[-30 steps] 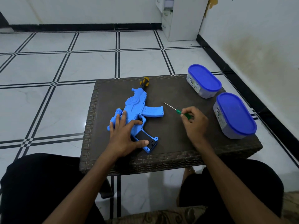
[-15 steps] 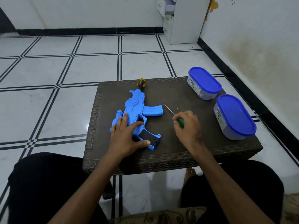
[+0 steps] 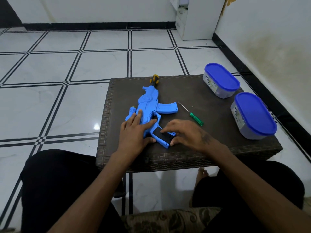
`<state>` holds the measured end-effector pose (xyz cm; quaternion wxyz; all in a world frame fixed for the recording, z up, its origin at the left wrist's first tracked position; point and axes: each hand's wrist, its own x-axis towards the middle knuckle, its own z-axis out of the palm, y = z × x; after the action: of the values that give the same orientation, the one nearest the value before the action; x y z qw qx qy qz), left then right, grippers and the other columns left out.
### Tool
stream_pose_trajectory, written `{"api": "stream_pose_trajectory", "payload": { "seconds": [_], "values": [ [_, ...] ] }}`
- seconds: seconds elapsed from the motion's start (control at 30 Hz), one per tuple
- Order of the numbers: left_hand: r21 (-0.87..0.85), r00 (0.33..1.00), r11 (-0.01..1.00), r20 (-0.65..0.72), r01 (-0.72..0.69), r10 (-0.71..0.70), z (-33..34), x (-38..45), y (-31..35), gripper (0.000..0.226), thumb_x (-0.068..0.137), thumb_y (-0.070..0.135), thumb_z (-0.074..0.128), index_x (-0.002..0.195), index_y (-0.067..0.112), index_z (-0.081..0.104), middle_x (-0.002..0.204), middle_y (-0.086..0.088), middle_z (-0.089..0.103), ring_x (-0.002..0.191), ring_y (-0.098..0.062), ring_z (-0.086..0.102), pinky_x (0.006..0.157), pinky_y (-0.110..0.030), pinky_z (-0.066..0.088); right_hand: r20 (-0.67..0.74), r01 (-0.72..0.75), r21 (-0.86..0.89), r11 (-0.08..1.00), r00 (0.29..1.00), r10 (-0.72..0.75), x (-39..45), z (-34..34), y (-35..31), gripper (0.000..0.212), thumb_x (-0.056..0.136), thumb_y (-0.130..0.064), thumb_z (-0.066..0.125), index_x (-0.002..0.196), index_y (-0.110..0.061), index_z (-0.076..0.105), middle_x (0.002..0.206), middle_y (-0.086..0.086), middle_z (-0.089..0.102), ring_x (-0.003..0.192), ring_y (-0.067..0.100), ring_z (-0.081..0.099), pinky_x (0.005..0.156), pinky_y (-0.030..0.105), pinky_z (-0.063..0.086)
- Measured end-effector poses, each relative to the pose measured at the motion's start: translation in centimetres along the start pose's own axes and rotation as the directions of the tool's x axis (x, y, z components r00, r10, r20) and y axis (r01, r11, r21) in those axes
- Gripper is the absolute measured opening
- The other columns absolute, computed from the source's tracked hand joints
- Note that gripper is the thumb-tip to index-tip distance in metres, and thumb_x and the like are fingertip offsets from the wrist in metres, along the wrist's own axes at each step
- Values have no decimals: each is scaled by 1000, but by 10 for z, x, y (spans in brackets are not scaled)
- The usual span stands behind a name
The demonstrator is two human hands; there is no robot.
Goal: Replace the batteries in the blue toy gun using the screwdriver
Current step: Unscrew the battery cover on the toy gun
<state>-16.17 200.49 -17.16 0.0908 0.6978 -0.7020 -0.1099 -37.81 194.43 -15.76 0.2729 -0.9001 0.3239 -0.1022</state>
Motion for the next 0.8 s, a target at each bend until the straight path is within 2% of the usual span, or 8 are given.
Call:
{"api": "stream_pose_trajectory", "payload": {
  "seconds": [0.13, 0.27, 0.33, 0.43, 0.53, 0.6, 0.7, 0.8],
  "values": [
    [-5, 1000, 1000, -23, -12, 12, 5, -2, -1, 67, 84, 54, 63, 144, 49, 32, 163, -1, 3, 149, -22, 4, 115, -37, 8, 90, 47, -155, 987, 995, -33, 5, -3, -2, 50, 85, -12, 70, 134, -17, 60, 134, 4, 60, 123, 18, 56, 102, 25, 40],
    [-25, 1000, 1000, -22, -14, 14, 7, -3, 0, 67, 85, 52, 61, 145, 48, 30, 163, -1, 1, 150, -22, 1, 115, -36, 4, 102, 122, -193, 974, 989, -103, -9, 2, -2, 61, 79, 6, 61, 137, -11, 55, 134, 16, 58, 107, 24, 67, 97, 33, 51],
    [-27, 1000, 1000, -17, -12, 12, 7, -3, 0, 67, 86, 52, 60, 145, 48, 29, 163, -1, -1, 150, -21, -1, 115, -36, 3, -4, 174, -280, 944, 983, -182, -18, 11, 1, 66, 69, 8, 59, 134, -6, 58, 128, 19, 62, 101, 30, 69, 89, 36, 56],
    [-24, 1000, 1000, -5, -6, 6, 7, -2, 0, 67, 87, 52, 60, 146, 49, 27, 163, -1, -3, 150, -20, -2, 115, -35, 2, -162, 203, -372, 906, 947, -279, -18, 15, -6, 49, 77, 0, 46, 123, 1, 63, 113, 19, 68, 96, 33, 70, 75, 41, 61],
    [-23, 1000, 1000, -3, -5, 5, 6, -2, 1, 68, 87, 51, 60, 146, 47, 26, 163, -2, -3, 150, -21, -2, 116, -35, 3, -250, 222, -403, 888, 906, -340, -2, 13, -15, 36, 80, -1, 60, 115, 3, 66, 107, 20, 70, 93, 32, 71, 74, 41, 61],
    [-38, 1000, 999, -3, -3, 3, 5, -3, 1, 69, 87, 50, 61, 147, 45, 28, 163, -2, -1, 150, -22, -1, 116, -35, 4, -279, 194, -349, 917, 912, -300, -1, 10, -16, 39, 80, 0, 68, 119, 1, 65, 112, 17, 69, 99, 29, 69, 82, 37, 59],
    [-41, 1000, 999, -12, -8, 8, 6, -3, 0, 69, 85, 51, 62, 146, 45, 31, 163, -3, 1, 150, -23, 1, 117, -36, 5, -416, 120, -249, 961, 883, -218, -18, 0, -9, 34, 91, -8, 51, 120, 0, 66, 114, 15, 68, 103, 21, 65, 94, 23, 49],
    [-13, 999, 1000, -38, -3, 3, 6, -4, -2, 67, 85, 54, 61, 145, 46, 32, 163, -1, 4, 150, -23, 5, 117, -38, 9, -538, -36, -250, 968, 836, -107, -41, -10, 10, 35, 92, -9, 46, 118, -1, 68, 111, 16, 69, 95, 22, 68, 88, 22, 50]
  ]
}}
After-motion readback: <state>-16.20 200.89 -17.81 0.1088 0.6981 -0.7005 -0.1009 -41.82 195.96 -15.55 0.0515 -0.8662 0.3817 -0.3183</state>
